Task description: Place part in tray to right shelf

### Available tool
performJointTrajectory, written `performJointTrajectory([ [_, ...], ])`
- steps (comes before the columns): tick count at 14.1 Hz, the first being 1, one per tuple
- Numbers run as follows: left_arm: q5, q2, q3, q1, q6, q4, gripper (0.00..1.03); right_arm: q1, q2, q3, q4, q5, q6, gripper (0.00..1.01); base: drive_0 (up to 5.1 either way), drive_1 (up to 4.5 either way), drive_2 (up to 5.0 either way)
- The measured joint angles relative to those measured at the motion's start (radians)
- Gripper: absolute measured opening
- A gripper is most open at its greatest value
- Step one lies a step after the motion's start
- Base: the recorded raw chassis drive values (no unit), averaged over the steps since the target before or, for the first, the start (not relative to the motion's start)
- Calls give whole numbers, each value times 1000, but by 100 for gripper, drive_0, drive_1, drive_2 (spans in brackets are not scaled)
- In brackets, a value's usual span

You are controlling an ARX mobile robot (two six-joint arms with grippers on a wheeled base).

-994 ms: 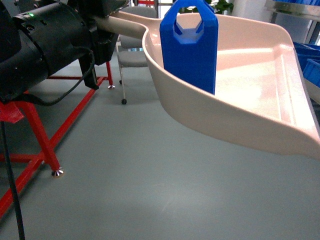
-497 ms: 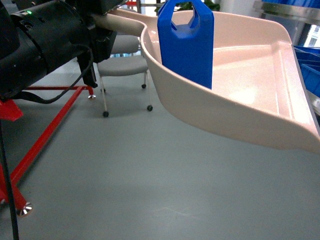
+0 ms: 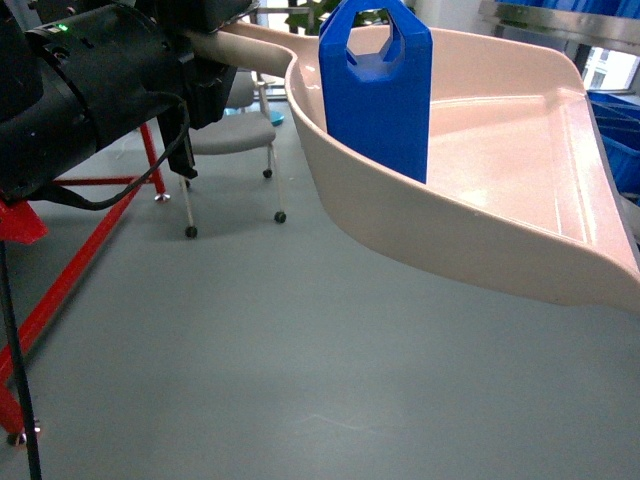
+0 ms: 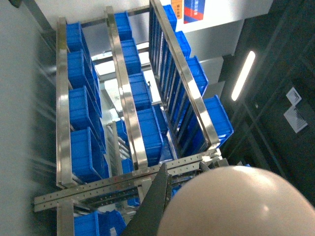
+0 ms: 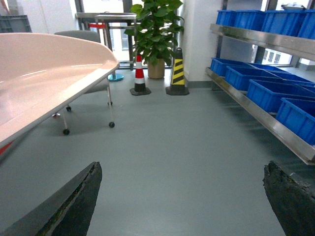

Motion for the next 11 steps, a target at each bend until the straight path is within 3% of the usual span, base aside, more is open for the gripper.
performJointTrajectory([
  [11, 1, 0, 0, -1, 0, 0, 12, 0, 0, 0, 0, 0, 0, 98, -160, -160, -160],
])
